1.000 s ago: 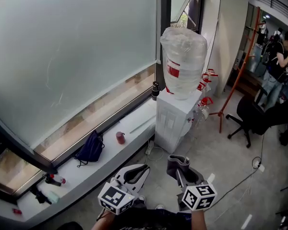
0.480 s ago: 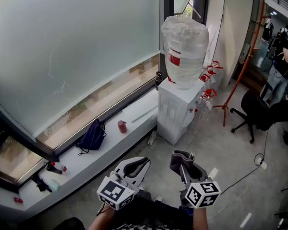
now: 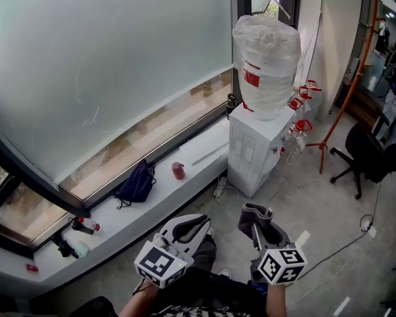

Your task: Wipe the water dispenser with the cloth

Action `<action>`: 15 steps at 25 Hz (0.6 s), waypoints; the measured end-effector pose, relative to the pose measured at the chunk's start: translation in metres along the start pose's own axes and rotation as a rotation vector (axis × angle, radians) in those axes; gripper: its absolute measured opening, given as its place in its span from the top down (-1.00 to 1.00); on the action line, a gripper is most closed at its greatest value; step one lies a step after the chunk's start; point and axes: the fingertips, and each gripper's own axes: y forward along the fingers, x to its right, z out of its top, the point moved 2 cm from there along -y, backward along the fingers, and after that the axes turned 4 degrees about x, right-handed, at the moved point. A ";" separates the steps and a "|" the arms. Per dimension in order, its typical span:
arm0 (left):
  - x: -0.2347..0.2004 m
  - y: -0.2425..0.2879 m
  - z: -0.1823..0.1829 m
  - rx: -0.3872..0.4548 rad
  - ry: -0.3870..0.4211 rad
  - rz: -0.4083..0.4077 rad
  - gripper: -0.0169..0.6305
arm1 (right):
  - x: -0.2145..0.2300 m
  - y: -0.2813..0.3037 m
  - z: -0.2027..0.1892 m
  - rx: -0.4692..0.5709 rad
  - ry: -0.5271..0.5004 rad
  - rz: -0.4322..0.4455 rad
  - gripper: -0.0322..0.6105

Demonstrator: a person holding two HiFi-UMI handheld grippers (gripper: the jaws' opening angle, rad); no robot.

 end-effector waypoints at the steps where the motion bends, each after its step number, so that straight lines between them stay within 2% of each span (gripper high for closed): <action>1: -0.005 0.004 -0.001 -0.005 0.002 -0.004 0.82 | 0.001 0.005 0.000 -0.002 0.003 -0.003 0.57; 9: -0.067 0.057 -0.009 -0.005 -0.016 -0.063 0.82 | 0.024 0.064 0.013 -0.008 0.020 -0.085 0.57; 15: -0.143 0.092 -0.001 -0.023 0.024 -0.095 0.82 | 0.029 0.134 0.039 0.008 0.046 -0.156 0.57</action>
